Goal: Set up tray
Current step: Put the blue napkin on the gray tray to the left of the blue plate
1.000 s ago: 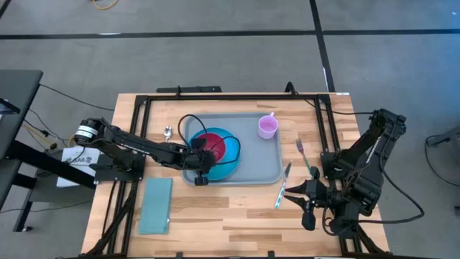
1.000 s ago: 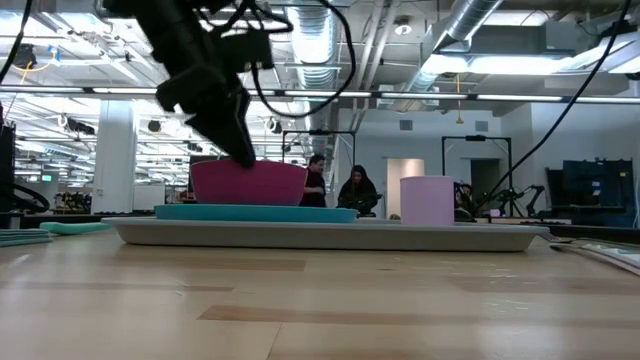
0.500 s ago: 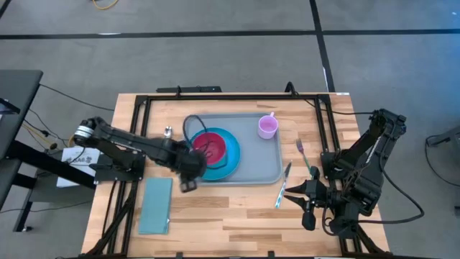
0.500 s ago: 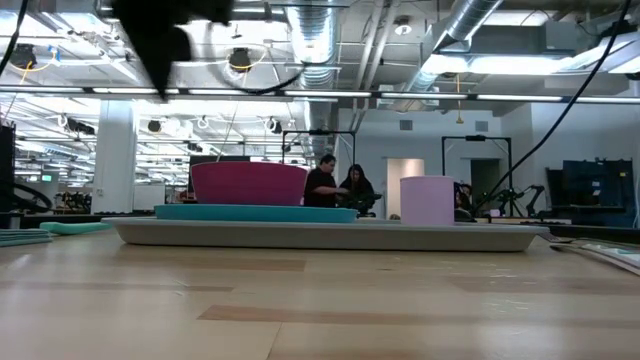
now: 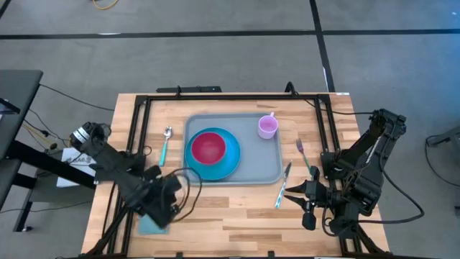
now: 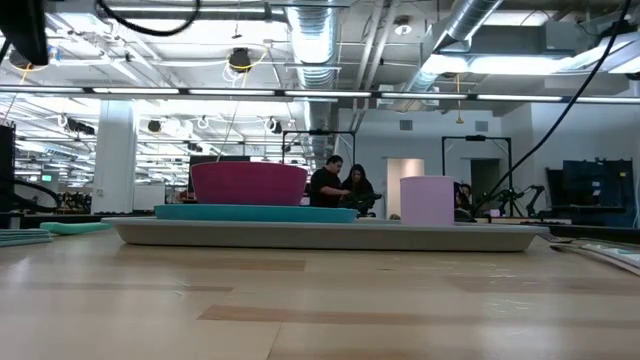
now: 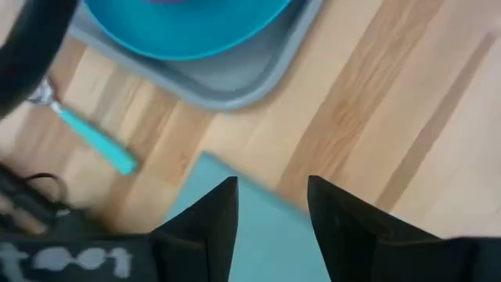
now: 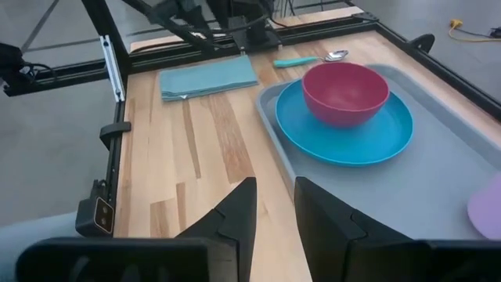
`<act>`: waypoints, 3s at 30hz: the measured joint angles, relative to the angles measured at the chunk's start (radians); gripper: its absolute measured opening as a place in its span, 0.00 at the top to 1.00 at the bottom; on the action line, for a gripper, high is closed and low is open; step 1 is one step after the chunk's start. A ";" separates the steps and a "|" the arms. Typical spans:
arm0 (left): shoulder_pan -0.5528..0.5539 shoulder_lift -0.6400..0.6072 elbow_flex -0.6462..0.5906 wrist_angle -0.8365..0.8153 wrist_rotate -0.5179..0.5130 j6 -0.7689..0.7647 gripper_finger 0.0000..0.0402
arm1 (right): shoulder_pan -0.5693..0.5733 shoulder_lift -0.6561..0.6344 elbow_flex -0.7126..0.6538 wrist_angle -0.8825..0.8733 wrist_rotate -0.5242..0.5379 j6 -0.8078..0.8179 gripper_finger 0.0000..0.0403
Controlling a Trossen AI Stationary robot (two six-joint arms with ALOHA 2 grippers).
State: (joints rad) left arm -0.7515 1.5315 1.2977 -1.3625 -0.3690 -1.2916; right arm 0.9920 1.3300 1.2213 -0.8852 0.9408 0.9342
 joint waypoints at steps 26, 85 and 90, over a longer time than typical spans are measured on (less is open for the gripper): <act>-0.102 0.075 -0.404 0.437 0.131 -0.725 0.64 | -0.199 0.000 0.000 -0.003 0.000 -0.173 0.80; -0.093 0.082 -0.271 0.700 -0.373 -0.395 1.00 | -0.383 0.084 0.000 0.355 -0.240 -0.637 0.80; -0.033 0.081 -0.239 0.892 -0.442 -0.172 1.00 | -0.379 0.077 0.000 0.333 -0.257 -0.595 0.80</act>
State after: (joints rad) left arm -0.7850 1.6122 1.0582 -0.4702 -0.8113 -1.4632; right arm 0.6129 1.4071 1.2217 -0.5525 0.6843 0.3387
